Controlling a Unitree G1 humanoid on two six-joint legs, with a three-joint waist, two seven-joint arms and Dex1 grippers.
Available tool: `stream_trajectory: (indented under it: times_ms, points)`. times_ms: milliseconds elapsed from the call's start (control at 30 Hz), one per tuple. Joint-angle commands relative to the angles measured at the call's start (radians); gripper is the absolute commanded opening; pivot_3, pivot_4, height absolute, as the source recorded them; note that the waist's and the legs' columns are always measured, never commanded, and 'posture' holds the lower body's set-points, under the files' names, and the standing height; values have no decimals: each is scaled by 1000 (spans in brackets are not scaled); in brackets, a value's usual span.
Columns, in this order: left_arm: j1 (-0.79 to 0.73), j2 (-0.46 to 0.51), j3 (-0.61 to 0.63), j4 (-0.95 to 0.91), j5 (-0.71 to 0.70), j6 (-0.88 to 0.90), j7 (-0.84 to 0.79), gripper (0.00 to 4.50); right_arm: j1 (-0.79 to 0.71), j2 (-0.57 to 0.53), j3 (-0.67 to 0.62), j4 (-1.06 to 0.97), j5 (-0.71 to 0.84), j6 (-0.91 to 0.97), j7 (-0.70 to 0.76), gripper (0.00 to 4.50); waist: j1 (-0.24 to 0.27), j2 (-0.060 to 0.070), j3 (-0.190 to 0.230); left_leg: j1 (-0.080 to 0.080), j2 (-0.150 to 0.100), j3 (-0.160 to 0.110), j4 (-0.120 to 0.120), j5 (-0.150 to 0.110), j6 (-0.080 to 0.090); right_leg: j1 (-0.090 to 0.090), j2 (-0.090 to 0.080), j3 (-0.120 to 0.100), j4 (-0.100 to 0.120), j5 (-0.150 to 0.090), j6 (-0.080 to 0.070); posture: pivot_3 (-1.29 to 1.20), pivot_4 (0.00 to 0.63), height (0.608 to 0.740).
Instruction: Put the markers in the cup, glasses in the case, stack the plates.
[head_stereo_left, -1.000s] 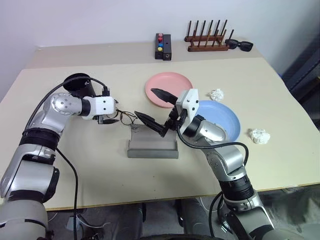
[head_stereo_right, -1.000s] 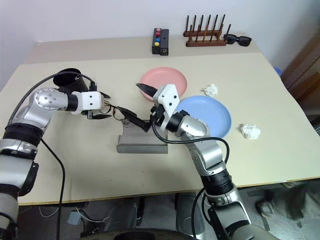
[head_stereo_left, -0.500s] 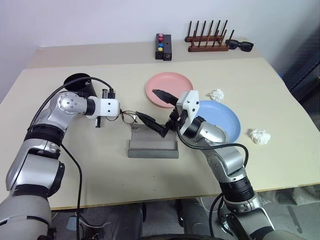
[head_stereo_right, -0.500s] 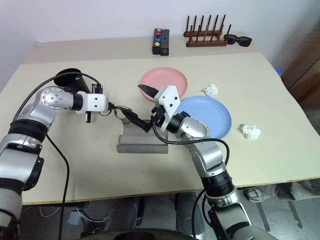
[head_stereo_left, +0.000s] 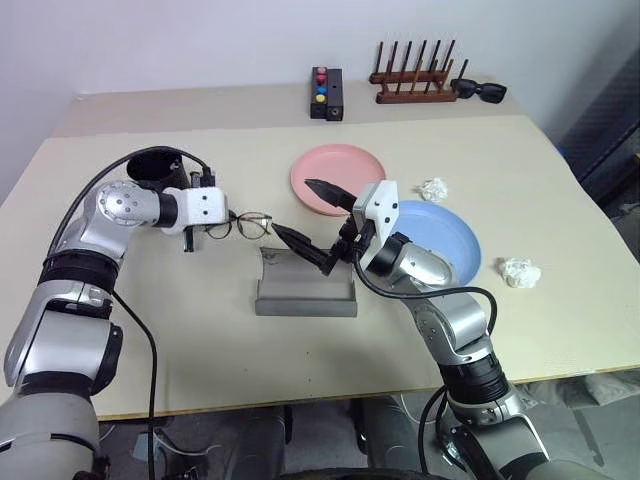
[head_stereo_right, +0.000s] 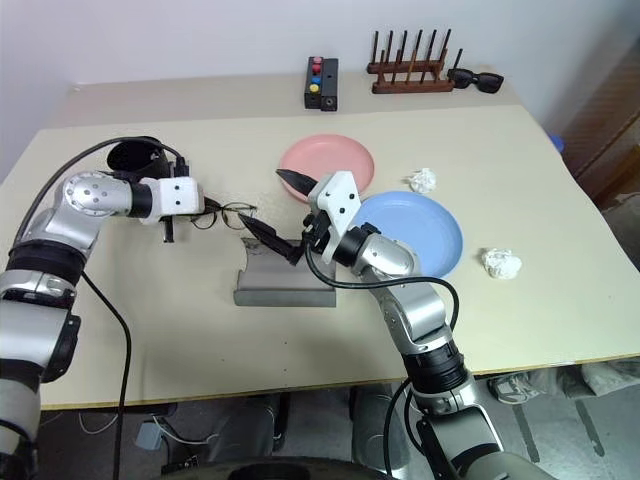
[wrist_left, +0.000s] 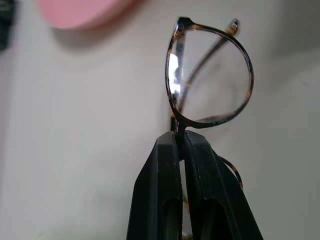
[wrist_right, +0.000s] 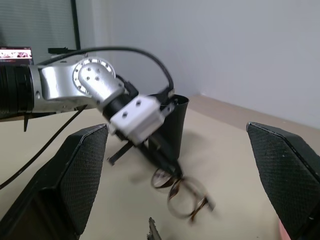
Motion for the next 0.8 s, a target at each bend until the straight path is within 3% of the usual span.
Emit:
stream_trajectory:
  times_ms: [33, 233, 433, 633, 800]
  points:
    - [-44, 14, 77, -74, -78, 76, -11, 191, 5, -28, -9, -62, 26, 11, 33, 4500, 0, 0, 0, 0, 0, 0, 0, 0, 0, 0, 0, 0, 0, 0, 0, 0, 150, 739]
    - [16, -14, 126, -452, -267, 402, -141, 191, 75, -208, -19, -138, 44, 93, 142, 4500, 1, 0, 0, -2, 0, 0, 1, 0, 0, 0, 0, 0, -1, 0, 1, 0, 150, 739]
    - [172, -13, 24, -917, -303, 640, -192, 191, 135, -342, -93, -198, 72, 144, 172, 4500, -3, 0, 0, 0, 0, 0, 1, -1, 1, 0, 0, 0, 2, -1, 0, 0, 150, 739]
    - [231, -27, -80, -1077, -232, 716, -168, 191, 225, -447, -177, -230, 73, 168, 188, 4500, 6, 0, 0, -1, 0, 0, 4, -1, 1, 2, 0, 0, 1, -1, 0, 0, 150, 739]
    - [252, -11, -142, -1084, -135, 725, -139, 191, 266, -476, -211, -230, 71, 160, 184, 4500, 3, 0, 0, 0, 0, 0, 5, -1, 1, 3, 0, 0, 0, -3, 2, 0, 150, 739]
